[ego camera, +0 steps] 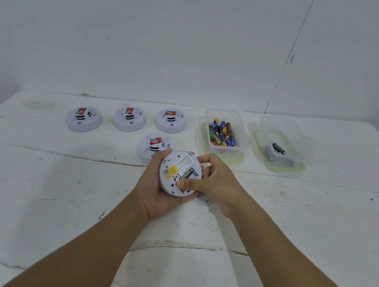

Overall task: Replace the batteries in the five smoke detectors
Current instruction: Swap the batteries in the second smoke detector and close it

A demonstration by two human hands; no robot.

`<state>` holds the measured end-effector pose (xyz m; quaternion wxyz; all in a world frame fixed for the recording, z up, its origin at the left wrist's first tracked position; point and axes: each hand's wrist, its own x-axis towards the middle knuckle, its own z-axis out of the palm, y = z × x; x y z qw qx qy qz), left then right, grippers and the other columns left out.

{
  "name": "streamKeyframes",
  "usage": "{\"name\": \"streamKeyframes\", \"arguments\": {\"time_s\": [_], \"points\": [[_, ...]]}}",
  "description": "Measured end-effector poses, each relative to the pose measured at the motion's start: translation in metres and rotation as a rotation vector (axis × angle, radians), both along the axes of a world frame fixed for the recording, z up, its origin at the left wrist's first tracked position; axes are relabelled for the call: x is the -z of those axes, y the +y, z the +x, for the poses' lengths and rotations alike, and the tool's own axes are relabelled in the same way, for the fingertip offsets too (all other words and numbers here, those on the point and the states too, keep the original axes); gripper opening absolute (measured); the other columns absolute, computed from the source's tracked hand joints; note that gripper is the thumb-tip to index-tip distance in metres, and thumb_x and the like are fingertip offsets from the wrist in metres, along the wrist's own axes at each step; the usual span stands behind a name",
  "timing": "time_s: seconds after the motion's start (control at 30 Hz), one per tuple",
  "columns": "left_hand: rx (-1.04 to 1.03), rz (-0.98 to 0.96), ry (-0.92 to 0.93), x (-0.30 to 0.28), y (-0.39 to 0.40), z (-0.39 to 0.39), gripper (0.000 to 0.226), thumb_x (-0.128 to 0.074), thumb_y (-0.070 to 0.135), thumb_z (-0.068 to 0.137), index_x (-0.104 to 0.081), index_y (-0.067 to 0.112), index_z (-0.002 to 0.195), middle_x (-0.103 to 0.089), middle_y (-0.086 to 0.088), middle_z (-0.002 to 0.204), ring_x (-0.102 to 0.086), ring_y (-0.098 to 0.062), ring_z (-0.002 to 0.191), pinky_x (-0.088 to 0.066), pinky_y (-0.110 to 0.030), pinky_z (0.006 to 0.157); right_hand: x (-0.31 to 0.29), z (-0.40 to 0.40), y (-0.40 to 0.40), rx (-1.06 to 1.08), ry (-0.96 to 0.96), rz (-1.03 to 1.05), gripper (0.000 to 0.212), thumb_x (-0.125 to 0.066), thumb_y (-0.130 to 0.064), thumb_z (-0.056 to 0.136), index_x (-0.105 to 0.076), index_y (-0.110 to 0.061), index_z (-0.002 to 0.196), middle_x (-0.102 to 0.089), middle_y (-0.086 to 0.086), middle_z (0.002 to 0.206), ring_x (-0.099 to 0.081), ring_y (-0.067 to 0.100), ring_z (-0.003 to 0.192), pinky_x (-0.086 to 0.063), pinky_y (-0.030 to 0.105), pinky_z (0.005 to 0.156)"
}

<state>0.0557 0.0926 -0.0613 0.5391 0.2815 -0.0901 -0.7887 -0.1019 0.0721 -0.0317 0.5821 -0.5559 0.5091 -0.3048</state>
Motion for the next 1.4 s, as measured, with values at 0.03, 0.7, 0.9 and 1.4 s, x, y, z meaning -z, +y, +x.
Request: {"name": "streamKeyframes", "arguments": {"time_s": [0.03, 0.7, 0.9, 1.4], "points": [[-0.006, 0.006, -0.006, 0.000, 0.000, 0.000, 0.054, -0.056, 0.053, 0.097, -0.071, 0.007, 0.119, -0.068, -0.026, 0.125, -0.072, -0.041, 0.104, -0.054, -0.054, 0.095, 0.000, 0.000, -0.001, 0.002, 0.014, -0.009, 0.065, -0.102, -0.011, 0.060, -0.066, -0.019, 0.113, -0.066, 0.003, 0.075, -0.067, 0.009, 0.062, -0.057, 0.027, 0.057], [-0.018, -0.124, -0.097, -0.050, -0.058, -0.001, 0.041, -0.057, 0.045, 0.101, -0.076, 0.009, 0.103, -0.076, -0.014, 0.102, -0.074, -0.038, 0.089, -0.035, -0.056, 0.120, -0.044, -0.028, -0.114, 0.063, 0.846, -0.610, 0.016, -0.065, -0.024, 0.097, -0.074, -0.031, 0.109, -0.057, -0.007, 0.097, -0.062, 0.022, 0.105, -0.043, 0.030, 0.083], [-0.032, -0.128, -0.084, -0.054, -0.072, 0.004, 0.037, -0.057, 0.041, 0.102, -0.080, 0.013, 0.094, -0.075, -0.008, 0.106, -0.064, -0.033, 0.107, -0.038, -0.057, 0.117, -0.029, -0.017, -0.154, -0.068, 1.333, -0.569, 0.028, -0.062, -0.037, 0.097, -0.069, -0.045, 0.123, -0.043, 0.005, 0.124, -0.040, 0.032, 0.122, -0.031, 0.044, 0.100], [0.005, -0.065, -0.189, -0.054, -0.081, 0.007, 0.047, -0.062, 0.047, 0.098, -0.069, 0.012, 0.129, -0.069, -0.017, 0.128, -0.062, -0.038, 0.121, -0.047, -0.054, 0.110, -0.014, -0.007, -0.181, -0.118, 1.318, -0.503, 0.036, -0.058, -0.023, 0.088, -0.062, -0.034, 0.122, -0.029, 0.007, 0.116, -0.028, 0.030, 0.101, -0.025, 0.039, 0.086]]}}
